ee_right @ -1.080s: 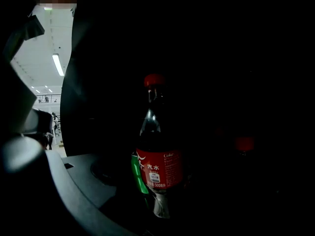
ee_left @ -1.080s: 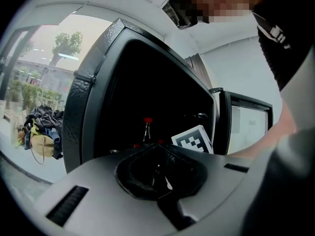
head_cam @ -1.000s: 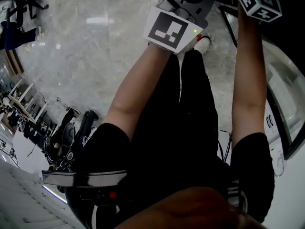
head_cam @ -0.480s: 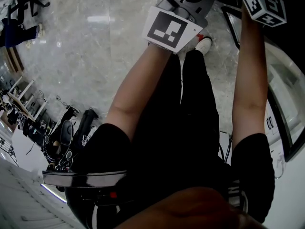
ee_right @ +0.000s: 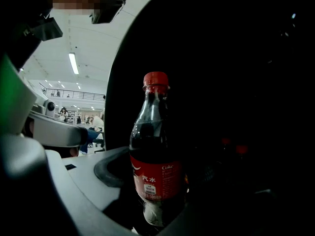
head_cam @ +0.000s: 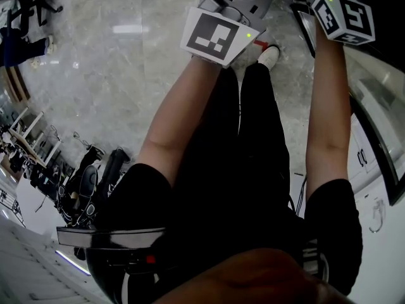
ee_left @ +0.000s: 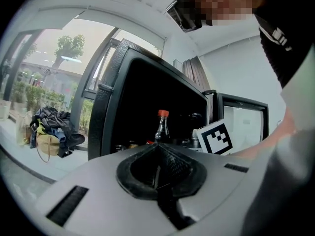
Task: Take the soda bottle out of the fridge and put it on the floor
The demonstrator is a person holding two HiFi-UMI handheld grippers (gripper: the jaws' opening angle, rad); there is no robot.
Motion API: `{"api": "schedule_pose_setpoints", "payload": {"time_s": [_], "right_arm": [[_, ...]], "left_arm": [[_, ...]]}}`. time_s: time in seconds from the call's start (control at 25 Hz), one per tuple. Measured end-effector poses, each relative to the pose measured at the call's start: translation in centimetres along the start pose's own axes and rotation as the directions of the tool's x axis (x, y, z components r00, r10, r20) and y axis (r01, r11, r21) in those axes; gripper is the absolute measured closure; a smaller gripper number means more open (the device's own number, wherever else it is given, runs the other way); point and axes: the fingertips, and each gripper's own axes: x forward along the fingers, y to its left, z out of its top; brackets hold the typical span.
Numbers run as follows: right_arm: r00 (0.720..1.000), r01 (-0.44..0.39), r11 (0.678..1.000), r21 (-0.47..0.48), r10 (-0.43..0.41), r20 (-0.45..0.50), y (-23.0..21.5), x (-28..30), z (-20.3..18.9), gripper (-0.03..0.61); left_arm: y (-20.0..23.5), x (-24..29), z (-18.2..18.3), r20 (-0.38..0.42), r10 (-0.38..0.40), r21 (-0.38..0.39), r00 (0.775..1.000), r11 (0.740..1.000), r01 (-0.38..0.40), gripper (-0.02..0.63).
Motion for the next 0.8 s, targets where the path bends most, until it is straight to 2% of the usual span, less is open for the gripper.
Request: {"api": "schedule_pose_setpoints", "payload": {"time_s": [0.16, 0.48, 0.8], "right_arm": [[0.999, -0.046, 0.999, 0.000, 0.046, 0.016, 3.0, -1.8, -0.3, 0.259], [0.988, -0.154, 0.988, -0.022, 0.153, -0.022, 9.2, -3.0, -4.0, 0.259], [0.970, -0.231, 0.973, 0.010, 0.231, -0.072, 14.8, -0.9, -8.9, 0.259]], "left_arm": [[0.0, -2.0, -1.3, 0.003, 0.019, -0.016, 1.000, 1.000, -0.019, 0.612], [1.8, -6.0, -4.3, -0.015, 0.067, -0.026, 0.998, 0.997, -0.067, 0.612], [6.4, -11.1, -8.3, -0.047, 0.156, -0.042, 0.987, 0.987, -0.158, 0.612]]}}
